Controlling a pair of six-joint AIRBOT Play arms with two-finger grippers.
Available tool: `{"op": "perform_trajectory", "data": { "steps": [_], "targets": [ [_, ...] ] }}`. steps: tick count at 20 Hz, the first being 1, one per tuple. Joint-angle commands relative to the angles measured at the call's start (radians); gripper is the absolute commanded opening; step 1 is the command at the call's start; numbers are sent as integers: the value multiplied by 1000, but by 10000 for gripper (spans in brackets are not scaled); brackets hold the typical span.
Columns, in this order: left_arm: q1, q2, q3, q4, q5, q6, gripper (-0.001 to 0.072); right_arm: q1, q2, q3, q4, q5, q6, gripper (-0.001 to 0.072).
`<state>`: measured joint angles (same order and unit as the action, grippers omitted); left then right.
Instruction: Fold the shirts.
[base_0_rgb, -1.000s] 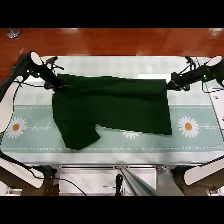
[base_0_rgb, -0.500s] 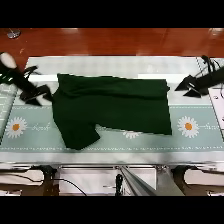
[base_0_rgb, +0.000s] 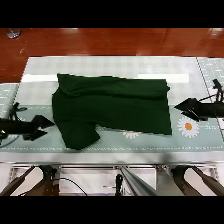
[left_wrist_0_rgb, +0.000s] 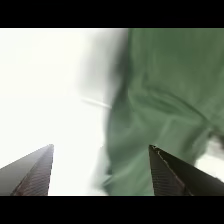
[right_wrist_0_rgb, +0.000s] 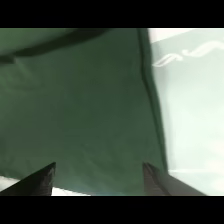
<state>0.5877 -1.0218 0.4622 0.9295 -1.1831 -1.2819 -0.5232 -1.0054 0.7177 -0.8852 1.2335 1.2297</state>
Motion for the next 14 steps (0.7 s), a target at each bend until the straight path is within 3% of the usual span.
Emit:
{"op": "perform_trajectory", "data": {
  "steps": [1, 12, 13, 14],
  "targets": [
    [-4, 41, -140, -254, 101, 144, 703, -74, 68, -34, 14, 43, -17, 618],
    [-211, -89, -138, -294, 163, 164, 701, -84, 68, -27, -5, 40, 8, 619],
    [-227, -89, -137, -294, 158, 184, 689, -113, 64, -8, -44, 26, 41, 618],
    [-236, -89, -132, -293, 150, 190, 564, -159, 59, 16, -98, 29, 78, 619]
  ]
}}
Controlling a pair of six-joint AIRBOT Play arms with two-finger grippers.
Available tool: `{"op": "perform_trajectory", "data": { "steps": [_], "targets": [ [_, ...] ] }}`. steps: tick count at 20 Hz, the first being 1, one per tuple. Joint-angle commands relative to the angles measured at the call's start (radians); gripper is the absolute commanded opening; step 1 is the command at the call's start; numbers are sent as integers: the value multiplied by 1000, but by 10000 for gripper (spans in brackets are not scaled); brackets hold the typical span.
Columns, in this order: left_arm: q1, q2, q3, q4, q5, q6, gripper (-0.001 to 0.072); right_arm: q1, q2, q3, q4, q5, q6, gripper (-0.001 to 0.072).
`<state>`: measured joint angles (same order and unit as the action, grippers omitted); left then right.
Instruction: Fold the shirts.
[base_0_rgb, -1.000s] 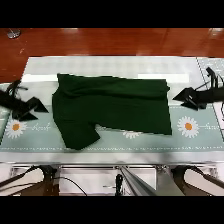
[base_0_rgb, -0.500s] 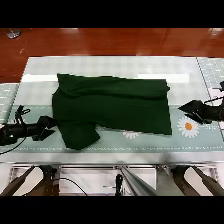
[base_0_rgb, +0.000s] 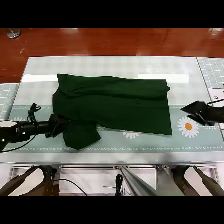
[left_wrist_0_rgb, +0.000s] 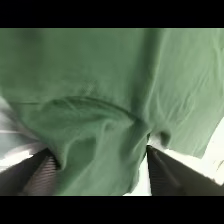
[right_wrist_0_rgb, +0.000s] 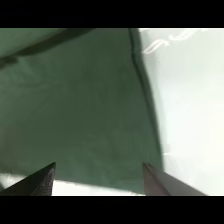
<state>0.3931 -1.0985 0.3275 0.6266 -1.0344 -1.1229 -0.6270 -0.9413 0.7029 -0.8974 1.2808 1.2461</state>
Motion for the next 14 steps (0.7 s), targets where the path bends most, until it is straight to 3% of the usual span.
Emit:
{"op": "perform_trajectory", "data": {
  "steps": [1, 2, 4, 8, 14],
  "targets": [
    [-42, -13, 12, 10, -17, 39, 296, -99, -5, 35, -143, -5, 87, 619],
    [-42, -13, 29, 10, -48, 73, 28, -133, -5, 23, -207, 11, 129, 618],
    [-42, -12, 79, 10, -90, 82, 22, -138, -5, -52, -290, 37, 151, 618],
    [-42, -10, 176, 8, -117, 78, 21, -23, -9, -231, -288, 19, 183, 618],
    [-45, -10, 202, 8, -130, 79, 22, 153, -159, -196, -198, -36, 161, 618]
  ]
}}
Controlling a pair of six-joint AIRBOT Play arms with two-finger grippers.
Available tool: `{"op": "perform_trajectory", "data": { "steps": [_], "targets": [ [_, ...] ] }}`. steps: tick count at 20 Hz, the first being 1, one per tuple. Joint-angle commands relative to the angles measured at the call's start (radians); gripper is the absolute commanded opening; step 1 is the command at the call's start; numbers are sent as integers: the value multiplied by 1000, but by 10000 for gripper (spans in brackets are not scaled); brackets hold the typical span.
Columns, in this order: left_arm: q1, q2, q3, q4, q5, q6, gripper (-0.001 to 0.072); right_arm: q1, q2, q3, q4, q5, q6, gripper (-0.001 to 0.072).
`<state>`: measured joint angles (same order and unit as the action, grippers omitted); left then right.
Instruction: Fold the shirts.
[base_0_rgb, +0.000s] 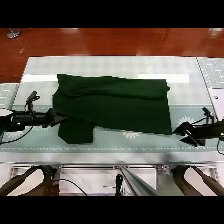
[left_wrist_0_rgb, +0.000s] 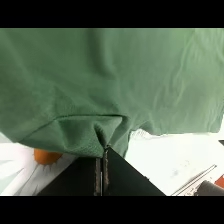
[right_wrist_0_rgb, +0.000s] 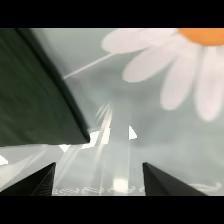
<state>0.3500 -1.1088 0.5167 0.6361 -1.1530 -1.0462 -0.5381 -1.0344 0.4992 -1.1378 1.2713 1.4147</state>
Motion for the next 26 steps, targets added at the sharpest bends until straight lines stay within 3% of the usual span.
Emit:
{"op": "perform_trajectory", "data": {
  "steps": [1, 7, 8, 9, 10, 12, 15, 19, 22, 26],
  "targets": [
    [-2, 1, 13, -1, -11, 2, 22, 82, -90, 22, 63, -43, -9, 618],
    [-2, 1, 13, -1, -11, -18, 22, 197, -224, 115, 206, -110, 5, 617],
    [-2, 1, 13, -1, -11, -18, 22, 213, -239, 134, 203, -108, 3, 555],
    [-1, 1, 14, -1, -11, -18, 22, 226, -243, 153, 196, -109, 3, 337],
    [-1, 1, 21, -1, -11, -18, 22, 230, -240, 176, 195, -97, -21, 26],
    [-1, 1, 62, -1, -35, -65, 22, 221, -238, 246, 184, -41, -68, 31],
    [-2, -5, 174, 0, -59, -74, 21, 183, -238, 383, 152, 18, -56, 31],
    [-47, -84, 335, -24, 68, -123, 22, 230, -283, 529, 196, -114, -41, 31],
    [-111, -252, 512, -24, 132, -155, 22, 279, -382, 630, 195, -188, -9, 31],
    [-152, -554, 809, -23, 39, -219, 21, 278, -530, 767, 247, -242, -12, 31]
  ]
}}
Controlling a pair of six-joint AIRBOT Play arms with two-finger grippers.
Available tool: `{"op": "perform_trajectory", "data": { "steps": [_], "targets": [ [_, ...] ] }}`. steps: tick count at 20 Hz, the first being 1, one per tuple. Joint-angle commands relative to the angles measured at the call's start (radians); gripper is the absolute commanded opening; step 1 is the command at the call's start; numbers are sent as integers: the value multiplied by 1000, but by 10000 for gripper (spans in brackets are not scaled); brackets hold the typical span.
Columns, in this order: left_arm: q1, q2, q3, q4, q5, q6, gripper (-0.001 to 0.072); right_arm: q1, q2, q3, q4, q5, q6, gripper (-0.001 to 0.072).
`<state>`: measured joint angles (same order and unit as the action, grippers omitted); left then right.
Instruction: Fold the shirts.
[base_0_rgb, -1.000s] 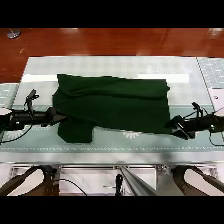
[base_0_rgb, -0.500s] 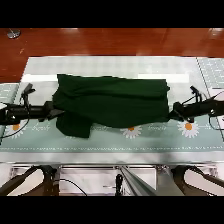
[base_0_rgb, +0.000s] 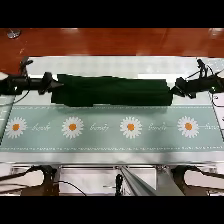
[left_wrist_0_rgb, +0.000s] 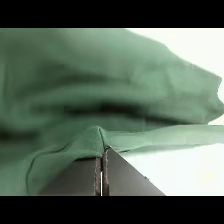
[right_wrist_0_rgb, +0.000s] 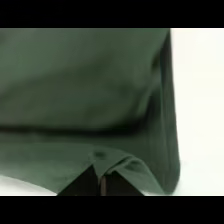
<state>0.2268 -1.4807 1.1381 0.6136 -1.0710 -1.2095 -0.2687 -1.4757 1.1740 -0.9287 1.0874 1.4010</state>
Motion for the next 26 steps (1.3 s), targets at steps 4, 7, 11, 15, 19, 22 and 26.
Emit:
{"op": "perform_trajectory", "data": {
  "steps": [4, 7, 11, 15, 19, 22, 26],
  "targets": [
    [-32, -403, 421, 0, -102, -155, 21, 21, -209, 208, 93, -93, -38, 31],
    [-40, -475, 499, -1, -104, -184, 76, 21, -269, 223, 178, -178, 8, 36],
    [-14, -484, 548, 22, -192, -200, 706, -3, -292, 234, 238, -133, -60, 627],
    [110, -425, 668, 405, -369, -397, 704, -142, -272, 276, 105, 101, -16, 627],
    [152, -252, 579, 568, -284, -381, 704, -165, -306, 259, 51, 156, 18, 627],
    [60, -24, 342, 549, -59, -320, 704, -145, -373, 260, 133, 138, 0, 627],
    [-99, 165, 95, 530, 103, -316, 704, -84, -441, 260, 267, 128, -53, 626]
  ]
}}
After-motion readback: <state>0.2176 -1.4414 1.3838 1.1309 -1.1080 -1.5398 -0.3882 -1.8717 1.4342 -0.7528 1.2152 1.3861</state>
